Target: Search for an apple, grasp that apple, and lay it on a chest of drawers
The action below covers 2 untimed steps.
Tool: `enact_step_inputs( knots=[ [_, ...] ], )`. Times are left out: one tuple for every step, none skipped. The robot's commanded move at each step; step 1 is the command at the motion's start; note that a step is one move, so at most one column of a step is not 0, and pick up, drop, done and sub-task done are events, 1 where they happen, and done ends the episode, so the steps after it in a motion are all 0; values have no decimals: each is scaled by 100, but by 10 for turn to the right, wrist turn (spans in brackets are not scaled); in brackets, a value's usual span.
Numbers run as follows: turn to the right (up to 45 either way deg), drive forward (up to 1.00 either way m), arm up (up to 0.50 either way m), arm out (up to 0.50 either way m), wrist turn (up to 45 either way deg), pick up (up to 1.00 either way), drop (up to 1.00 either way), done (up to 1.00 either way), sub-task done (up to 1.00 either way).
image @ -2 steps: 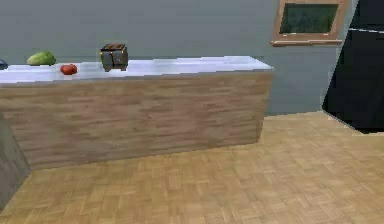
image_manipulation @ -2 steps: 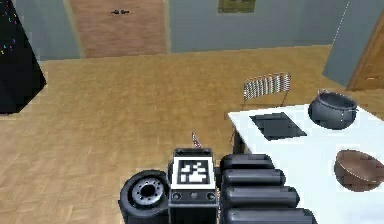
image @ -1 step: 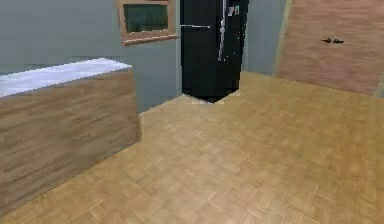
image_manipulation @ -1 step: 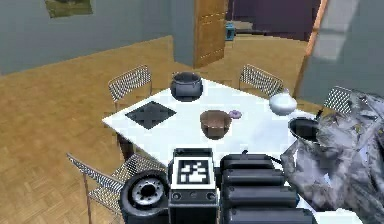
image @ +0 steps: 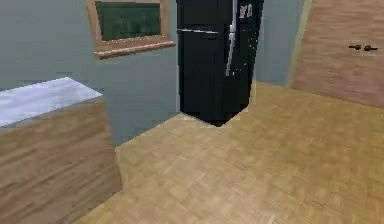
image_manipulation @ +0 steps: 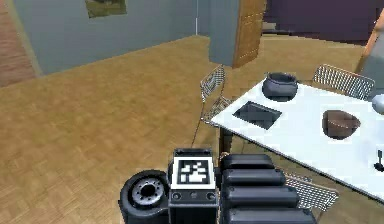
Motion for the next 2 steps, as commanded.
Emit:
enact_step_inputs(
  knots=[
    [360, 0, 0, 0, 0, 0, 0, 0, 0],
    [30, 0, 0, 0, 0, 0, 0, 0, 0]
  ],
)
